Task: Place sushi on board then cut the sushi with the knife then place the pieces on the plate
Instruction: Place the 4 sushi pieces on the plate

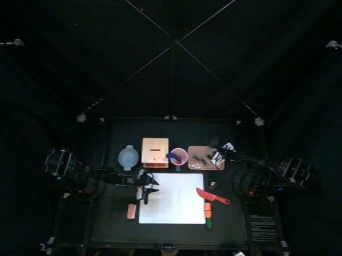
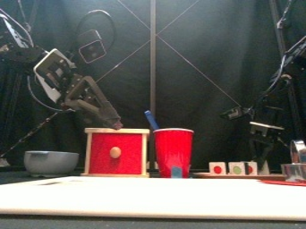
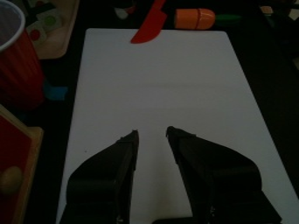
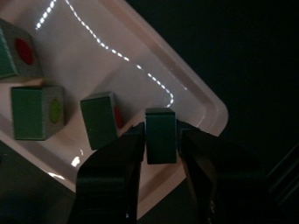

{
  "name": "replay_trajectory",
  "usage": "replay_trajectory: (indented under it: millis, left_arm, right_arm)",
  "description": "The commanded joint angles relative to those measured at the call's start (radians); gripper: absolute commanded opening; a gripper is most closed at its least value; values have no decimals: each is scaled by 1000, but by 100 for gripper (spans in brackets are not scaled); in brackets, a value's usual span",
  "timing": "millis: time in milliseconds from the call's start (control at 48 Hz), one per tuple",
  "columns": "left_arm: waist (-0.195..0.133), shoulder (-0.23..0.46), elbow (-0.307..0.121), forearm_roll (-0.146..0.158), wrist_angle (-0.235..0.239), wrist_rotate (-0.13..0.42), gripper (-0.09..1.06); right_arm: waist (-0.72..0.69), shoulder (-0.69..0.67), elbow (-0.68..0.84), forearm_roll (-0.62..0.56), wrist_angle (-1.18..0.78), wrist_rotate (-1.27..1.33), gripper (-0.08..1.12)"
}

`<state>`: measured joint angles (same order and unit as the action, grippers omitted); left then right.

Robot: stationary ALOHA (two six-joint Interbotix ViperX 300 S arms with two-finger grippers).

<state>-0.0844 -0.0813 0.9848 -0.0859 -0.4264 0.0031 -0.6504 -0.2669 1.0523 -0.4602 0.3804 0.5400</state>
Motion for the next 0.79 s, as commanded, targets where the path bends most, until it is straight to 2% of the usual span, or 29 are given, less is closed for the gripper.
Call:
replay_trajectory:
  millis: [21, 167, 500, 792]
  left_arm:
    - [2, -5, -18, 2, -3, 2, 74]
    - [2, -8, -21, 0, 9, 2, 74]
    - [6, -26, -21, 0, 26, 0, 74]
    - [6, -26, -17, 0, 29, 0, 74]
  right_arm:
    - [-8, 34, -23, -2, -12, -5, 80]
    - [-8, 37, -49, -6, 5, -6, 90]
    - [83, -167, -114, -8, 133, -3, 90]
    - [192, -328, -121, 17, 121, 5, 90]
